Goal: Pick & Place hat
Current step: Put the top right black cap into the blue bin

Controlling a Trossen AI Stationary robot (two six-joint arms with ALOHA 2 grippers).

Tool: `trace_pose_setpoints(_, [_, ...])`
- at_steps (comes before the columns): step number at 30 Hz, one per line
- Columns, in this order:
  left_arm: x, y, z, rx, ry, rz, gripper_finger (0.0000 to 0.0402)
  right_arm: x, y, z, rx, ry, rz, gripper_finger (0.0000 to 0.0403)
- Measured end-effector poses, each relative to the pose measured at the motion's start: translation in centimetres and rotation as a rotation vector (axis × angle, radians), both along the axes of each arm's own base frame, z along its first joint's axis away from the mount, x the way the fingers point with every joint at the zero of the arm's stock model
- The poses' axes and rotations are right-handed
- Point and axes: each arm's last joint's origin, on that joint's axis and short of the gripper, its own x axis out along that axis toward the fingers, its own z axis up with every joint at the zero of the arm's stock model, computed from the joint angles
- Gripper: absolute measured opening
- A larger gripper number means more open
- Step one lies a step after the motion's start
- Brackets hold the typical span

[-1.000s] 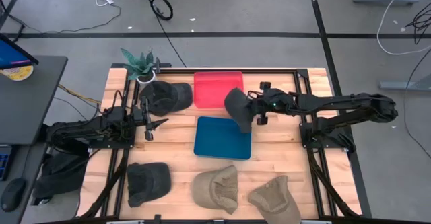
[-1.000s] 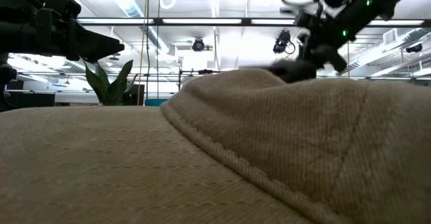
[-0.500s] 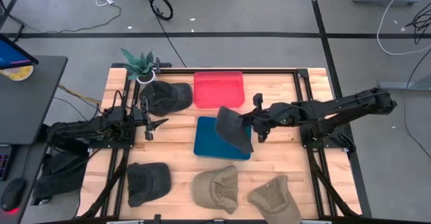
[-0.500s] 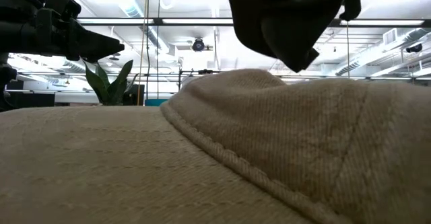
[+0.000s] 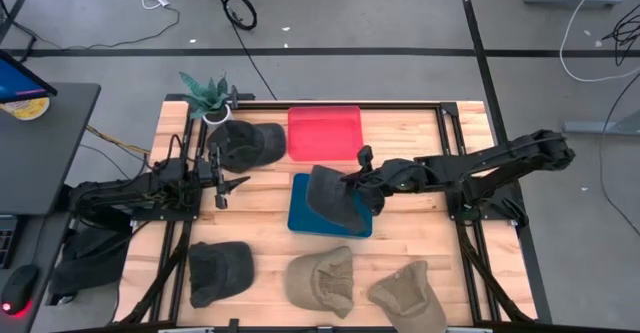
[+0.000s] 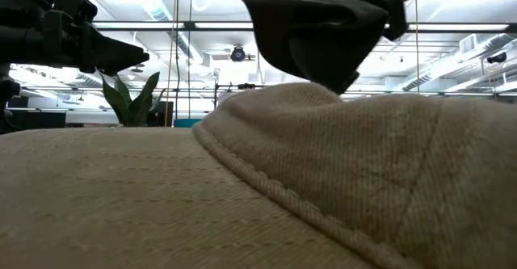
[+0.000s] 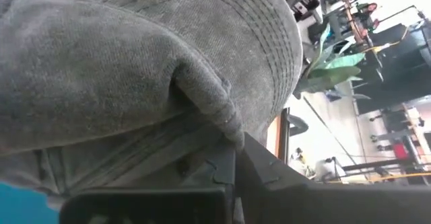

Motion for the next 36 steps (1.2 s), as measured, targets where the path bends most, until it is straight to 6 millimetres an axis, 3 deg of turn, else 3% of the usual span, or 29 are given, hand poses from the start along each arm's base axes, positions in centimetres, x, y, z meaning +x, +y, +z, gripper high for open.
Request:
trace_pose_setpoints(8, [0.0, 0.0, 0.0, 0.000, 0.001, 0.000, 0.0177, 1.8, 0.3, -0.3, 0.023, 0.050, -0.018, 0.0002])
trace_pose_setpoints(25, [0.0, 0.0, 0.0, 0.000, 0.002, 0.000, 0.0177, 1.6, 0.0, -0.3, 0.065, 0.061, -0.061, 0.0019])
trace_pose_setpoints(36, [0.0, 0.0, 0.0, 0.000, 0.003, 0.000, 0.0177, 1.6, 0.0, -0.3, 0.073, 0.048, -0.096, 0.0091])
